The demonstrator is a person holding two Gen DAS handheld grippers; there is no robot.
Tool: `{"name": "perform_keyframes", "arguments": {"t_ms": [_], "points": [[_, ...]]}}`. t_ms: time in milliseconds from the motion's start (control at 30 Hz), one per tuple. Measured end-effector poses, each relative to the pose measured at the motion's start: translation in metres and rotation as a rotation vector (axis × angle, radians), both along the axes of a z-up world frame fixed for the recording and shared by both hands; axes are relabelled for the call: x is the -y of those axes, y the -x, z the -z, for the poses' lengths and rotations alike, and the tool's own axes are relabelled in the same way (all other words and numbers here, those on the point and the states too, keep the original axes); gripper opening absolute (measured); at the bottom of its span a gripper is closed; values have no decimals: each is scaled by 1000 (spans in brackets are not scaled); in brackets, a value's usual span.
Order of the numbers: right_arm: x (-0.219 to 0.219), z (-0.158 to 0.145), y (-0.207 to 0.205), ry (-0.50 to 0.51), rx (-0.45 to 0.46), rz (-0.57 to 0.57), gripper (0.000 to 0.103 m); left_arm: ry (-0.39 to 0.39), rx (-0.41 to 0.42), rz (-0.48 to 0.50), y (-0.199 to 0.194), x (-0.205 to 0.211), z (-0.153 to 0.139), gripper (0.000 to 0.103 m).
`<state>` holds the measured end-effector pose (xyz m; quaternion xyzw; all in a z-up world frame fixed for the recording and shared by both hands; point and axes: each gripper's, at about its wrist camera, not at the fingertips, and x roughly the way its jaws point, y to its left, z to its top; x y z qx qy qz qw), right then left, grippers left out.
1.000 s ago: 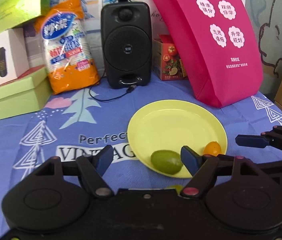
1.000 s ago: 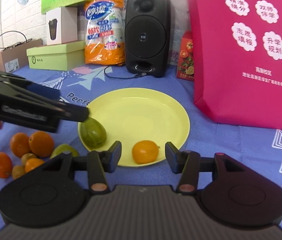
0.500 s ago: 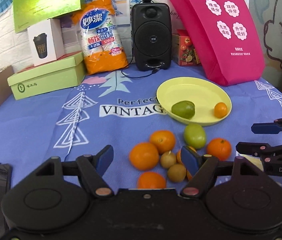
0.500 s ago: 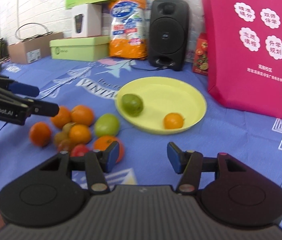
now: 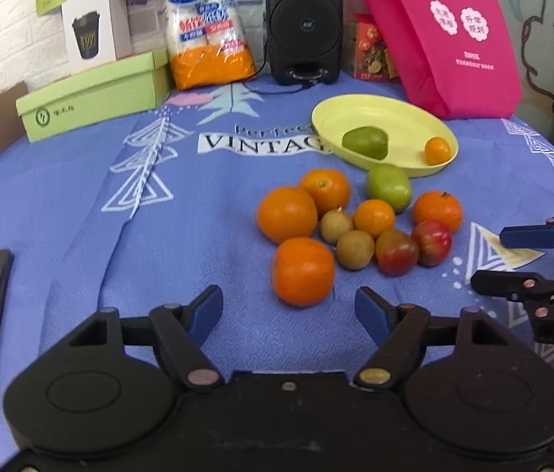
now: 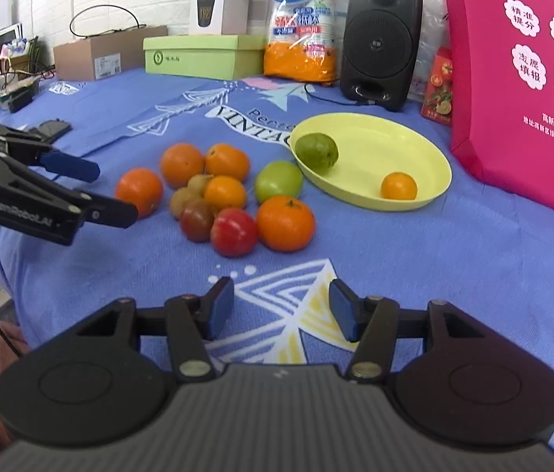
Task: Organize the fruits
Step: 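Withdraw both open tools from the plate back to the fruit cluster, then close left tool on a large orange while right tool grasps another orange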
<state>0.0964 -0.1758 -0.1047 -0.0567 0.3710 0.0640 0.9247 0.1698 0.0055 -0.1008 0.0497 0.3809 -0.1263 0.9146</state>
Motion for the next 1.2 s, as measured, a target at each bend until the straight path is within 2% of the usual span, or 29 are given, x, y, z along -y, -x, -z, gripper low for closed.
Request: {"name": "perform_keyframes", "arguments": {"t_ms": [167, 600, 767, 833, 900, 1033, 1200], "points": [[1, 2, -8, 18, 3, 13, 59, -7, -10, -11, -12, 0, 8, 76], [7, 10, -42, 10, 9, 14, 59, 0, -11, 7, -28, 5, 11, 74], [2, 13, -55, 16, 14, 1, 58, 32, -19, 20, -26, 0, 9, 62], [1, 15, -59, 12, 15, -3, 58, 39, -21, 22, -26, -1, 10, 61], [0, 15, -62, 3, 17, -5, 56, 33, -18, 23, -25, 1, 10, 61], [-3, 16, -65, 0, 18, -29, 41, 35, -16, 49, -23, 5, 10, 46], [-5, 15, -64, 2, 19, -24, 41, 42, -16, 61, -20, 7, 9, 36]]}}
